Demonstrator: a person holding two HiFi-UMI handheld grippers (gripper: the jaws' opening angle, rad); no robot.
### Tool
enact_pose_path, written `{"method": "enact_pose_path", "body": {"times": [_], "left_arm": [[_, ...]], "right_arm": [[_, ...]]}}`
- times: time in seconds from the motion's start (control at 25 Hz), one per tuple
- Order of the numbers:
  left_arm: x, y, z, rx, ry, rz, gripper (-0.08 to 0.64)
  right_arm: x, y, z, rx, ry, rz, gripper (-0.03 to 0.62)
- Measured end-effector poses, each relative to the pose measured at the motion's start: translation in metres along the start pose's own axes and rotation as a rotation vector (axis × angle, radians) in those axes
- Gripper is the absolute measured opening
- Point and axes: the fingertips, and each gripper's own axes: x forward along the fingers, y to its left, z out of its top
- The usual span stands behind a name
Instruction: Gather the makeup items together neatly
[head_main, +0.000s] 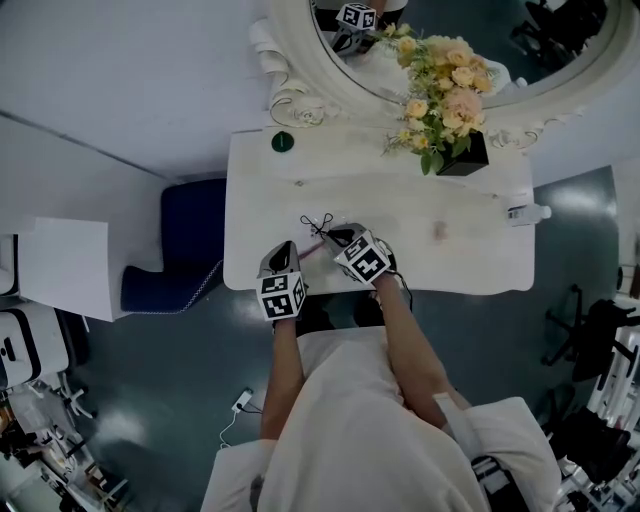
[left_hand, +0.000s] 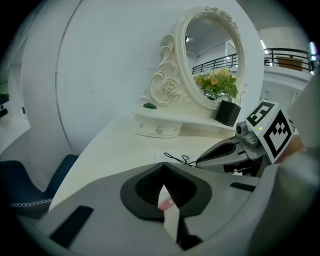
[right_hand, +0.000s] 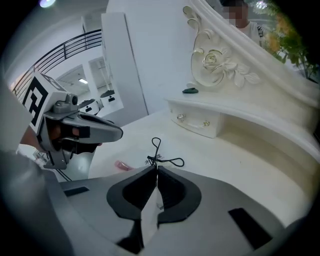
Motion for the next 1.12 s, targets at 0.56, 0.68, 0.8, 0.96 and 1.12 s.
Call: {"method": "enact_pose_path", "body": {"times": [0.56,0.68,0.8,0.96,1.12], "left_arm": [[0.012,-0.057,0.009,0.053,-0.019,-0.057,0.012],[0.02,-0.082,0.011,0.084,-0.011,-0.098,0.012],[0.027,-0.11,0.017,0.149,0.005,-0.157,0.012],[0.033,-0.141,0.026,0.186,0.011,-0.224,0.012],[0.037,-0.163,0.029,0.217,0.023,-0.269,0.012]], "right_arm": [[-0.061,-0.061,-0.01,0.036,-0.045,-0.272,0.048],[-0.083,-0.083,-0.027,0.104,-0.039,-0.365,0.048],[-0.106,-0.101,-0.046,0.179,-0.029,-0.441,0.048],[-0.13,-0.115,-0.069,0.248,0.001,-0.505,0.048],[-0.145,-0.126,-0.093,0.291,0.039,-0.574,0.048]]}}
